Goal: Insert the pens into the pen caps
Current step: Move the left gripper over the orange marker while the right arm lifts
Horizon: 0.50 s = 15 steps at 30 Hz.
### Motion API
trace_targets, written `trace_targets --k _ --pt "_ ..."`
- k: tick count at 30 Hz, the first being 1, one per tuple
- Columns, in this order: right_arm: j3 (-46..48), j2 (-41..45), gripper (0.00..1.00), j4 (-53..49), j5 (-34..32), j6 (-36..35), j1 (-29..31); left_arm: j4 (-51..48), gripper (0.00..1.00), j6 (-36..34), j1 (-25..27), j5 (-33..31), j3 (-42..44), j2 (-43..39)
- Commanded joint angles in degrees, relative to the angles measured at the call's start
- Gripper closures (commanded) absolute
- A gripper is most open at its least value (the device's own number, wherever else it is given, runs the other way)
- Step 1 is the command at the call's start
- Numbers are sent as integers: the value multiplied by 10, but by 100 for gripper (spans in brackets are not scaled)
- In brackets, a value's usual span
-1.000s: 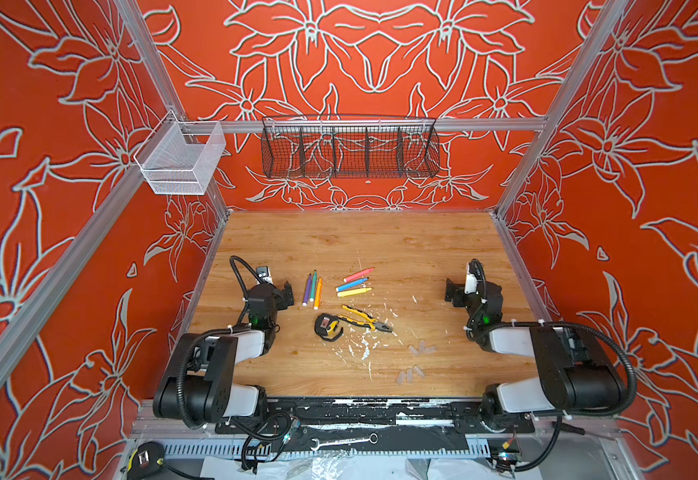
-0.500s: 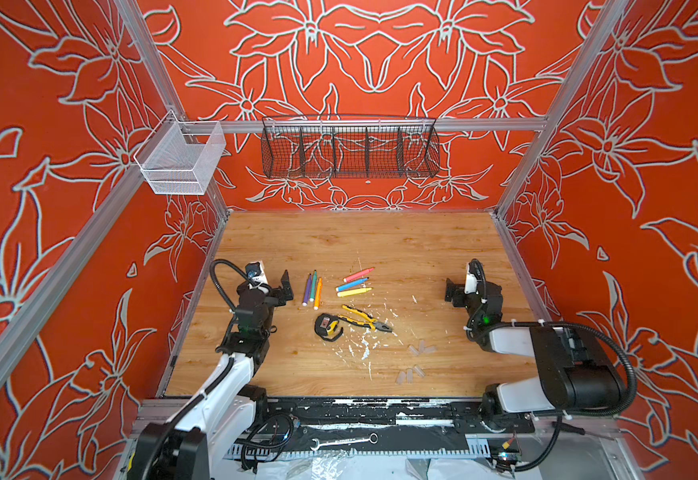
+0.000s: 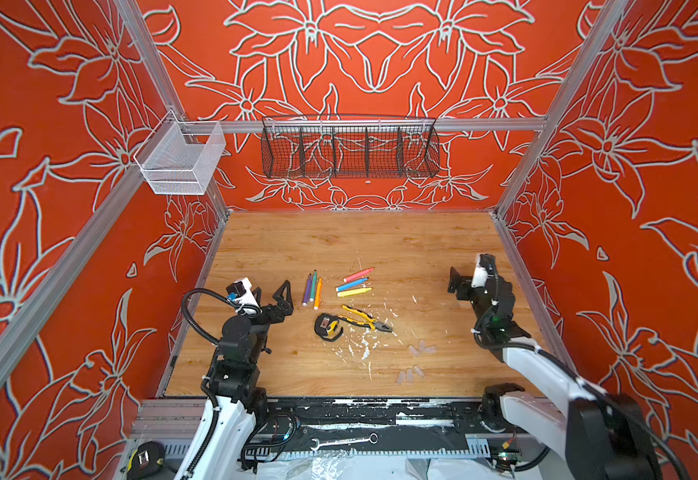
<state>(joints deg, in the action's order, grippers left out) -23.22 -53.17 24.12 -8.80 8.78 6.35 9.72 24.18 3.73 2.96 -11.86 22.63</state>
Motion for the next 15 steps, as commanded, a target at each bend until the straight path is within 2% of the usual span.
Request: trace_targets --k 1,2,4,6,7,10,12,13,15 --pt "-32 92 3 -165 45 121 -3 9 3 37 -3 89 2 -12" --pt "-43 111 3 -191 98 110 -3 8 3 45 -4 96 4 -13" --pt "-63 127 3 -190 246 75 -4 -15 3 69 -4 98 0 -19" --pt "-68 134 3 -180 319 86 -4 -84 3 95 -4 59 -24 -19" --pt "-62 144 3 -181 309 111 -4 -94 3 88 -4 61 -30 -13" --pt "-24 192 3 -199 218 193 -8 -112 3 68 -4 97 -57 25" --pt "5 205 3 -144 314 152 -10 -137 1 41 -4 131 -86 64" --pt "19 201 3 -114 346 151 -10 -156 6 31 -4 137 -105 85" --pt "30 179 3 -112 301 179 -10 -193 8 27 -3 123 -134 123"
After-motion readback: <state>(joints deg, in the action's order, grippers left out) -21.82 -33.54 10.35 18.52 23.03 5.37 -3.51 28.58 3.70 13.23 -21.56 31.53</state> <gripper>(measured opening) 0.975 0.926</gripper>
